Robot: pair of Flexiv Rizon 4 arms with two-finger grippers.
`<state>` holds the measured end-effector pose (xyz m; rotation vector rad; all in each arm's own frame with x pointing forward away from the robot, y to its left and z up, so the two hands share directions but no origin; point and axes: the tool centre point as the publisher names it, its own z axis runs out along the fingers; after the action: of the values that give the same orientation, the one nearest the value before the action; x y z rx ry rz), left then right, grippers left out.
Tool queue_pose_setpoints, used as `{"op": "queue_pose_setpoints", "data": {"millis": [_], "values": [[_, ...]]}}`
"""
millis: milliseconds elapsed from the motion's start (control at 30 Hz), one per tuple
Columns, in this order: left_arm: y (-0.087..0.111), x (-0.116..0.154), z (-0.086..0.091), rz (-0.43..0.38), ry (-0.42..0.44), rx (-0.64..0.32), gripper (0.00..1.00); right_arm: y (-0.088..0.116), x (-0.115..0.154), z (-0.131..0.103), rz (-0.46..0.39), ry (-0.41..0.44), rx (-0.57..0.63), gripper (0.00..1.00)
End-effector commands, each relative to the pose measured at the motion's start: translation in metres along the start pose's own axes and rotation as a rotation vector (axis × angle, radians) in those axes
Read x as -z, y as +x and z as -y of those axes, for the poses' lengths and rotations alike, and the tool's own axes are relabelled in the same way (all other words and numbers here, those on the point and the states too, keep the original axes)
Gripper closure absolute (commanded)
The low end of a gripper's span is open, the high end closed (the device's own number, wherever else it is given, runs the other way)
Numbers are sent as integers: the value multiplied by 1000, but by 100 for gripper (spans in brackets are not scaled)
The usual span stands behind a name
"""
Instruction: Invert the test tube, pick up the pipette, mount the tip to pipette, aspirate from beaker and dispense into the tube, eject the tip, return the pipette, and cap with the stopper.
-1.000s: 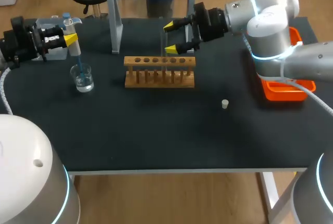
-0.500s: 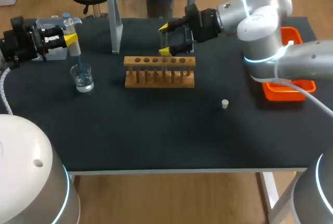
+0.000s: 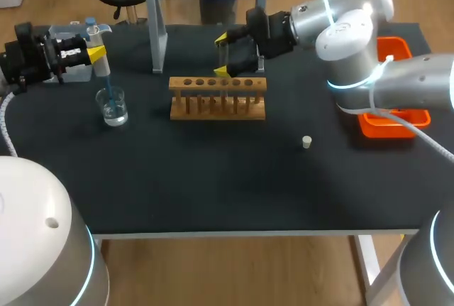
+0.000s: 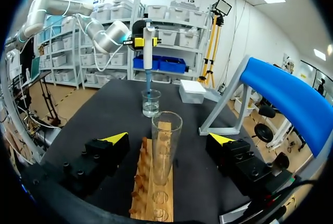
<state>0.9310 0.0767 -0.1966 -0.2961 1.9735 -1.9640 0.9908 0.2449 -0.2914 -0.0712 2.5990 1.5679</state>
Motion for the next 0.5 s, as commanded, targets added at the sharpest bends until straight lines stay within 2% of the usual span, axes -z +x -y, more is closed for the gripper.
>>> {"op": "queue_pose_setpoints", "data": {"millis": [33,500], "values": [[0,1,0,-1,1,0,100,1,-2,-1,3,14,1,0],[0,1,0,-1,1,0,100,-2,-7,1,1,47,23,0]]}}
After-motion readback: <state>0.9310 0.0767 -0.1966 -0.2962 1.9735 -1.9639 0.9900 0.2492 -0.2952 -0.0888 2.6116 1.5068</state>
